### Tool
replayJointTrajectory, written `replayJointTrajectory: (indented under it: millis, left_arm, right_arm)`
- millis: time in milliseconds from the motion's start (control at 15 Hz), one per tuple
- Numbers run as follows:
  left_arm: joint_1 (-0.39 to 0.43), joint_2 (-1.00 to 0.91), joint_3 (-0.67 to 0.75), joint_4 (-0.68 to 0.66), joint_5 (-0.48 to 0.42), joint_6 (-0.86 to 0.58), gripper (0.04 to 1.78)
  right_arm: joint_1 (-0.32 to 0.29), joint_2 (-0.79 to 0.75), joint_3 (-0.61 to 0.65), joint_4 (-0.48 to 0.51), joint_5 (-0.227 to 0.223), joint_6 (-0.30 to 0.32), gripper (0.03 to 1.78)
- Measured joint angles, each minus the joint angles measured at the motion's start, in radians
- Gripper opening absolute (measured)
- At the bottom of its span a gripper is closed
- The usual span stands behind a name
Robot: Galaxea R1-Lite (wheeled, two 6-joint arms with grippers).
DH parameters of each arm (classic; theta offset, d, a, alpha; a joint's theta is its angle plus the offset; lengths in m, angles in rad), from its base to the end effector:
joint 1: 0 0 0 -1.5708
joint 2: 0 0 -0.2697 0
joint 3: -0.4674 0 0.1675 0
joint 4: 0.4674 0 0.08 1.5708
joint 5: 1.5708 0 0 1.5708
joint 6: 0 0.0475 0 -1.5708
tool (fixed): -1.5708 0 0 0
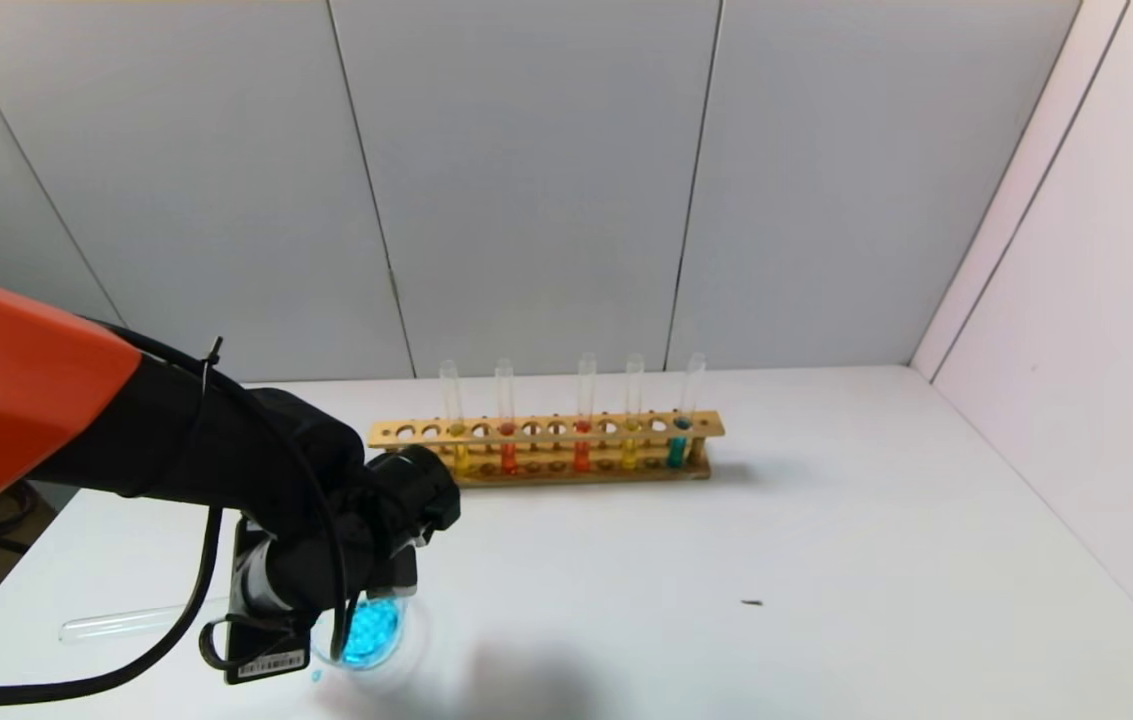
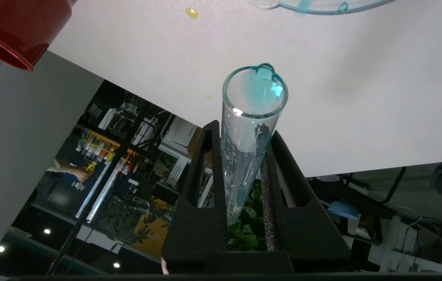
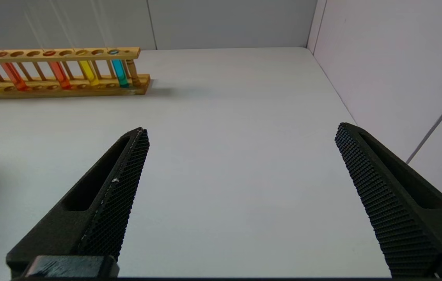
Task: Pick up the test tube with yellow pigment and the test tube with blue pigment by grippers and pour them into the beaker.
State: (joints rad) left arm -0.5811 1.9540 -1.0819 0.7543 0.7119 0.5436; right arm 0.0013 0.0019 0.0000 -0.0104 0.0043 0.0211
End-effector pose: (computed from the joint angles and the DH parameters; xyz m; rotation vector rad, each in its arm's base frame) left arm 0.2246 -0.1104 0.0684 1.4378 1.3547 -0.2669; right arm 0.0075 0.0002 0.0768 0.0211 -0.0084 0.0057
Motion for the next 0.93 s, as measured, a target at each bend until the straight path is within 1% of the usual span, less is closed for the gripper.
replayJointTrajectory:
  millis: [133,400,933]
  left_arm:
    - [-0.009,0.01,-0.015,0.024,0.0,0.0,0.3]
    - [-0.033,0.033,-0.07,0.12,0.001,-0.003,0.3]
    - [-0.061,0.087,-0.118,0.205,0.002,-0.005,0.3]
  right_arm:
    - [0.0,0.0,0.0,0.0,0.0,0.0,1.74]
    - [0.0,0.0,0.0,0.0,0.0,0.0,1.74]
    - [0.0,0.0,0.0,0.0,0.0,0.0,1.74]
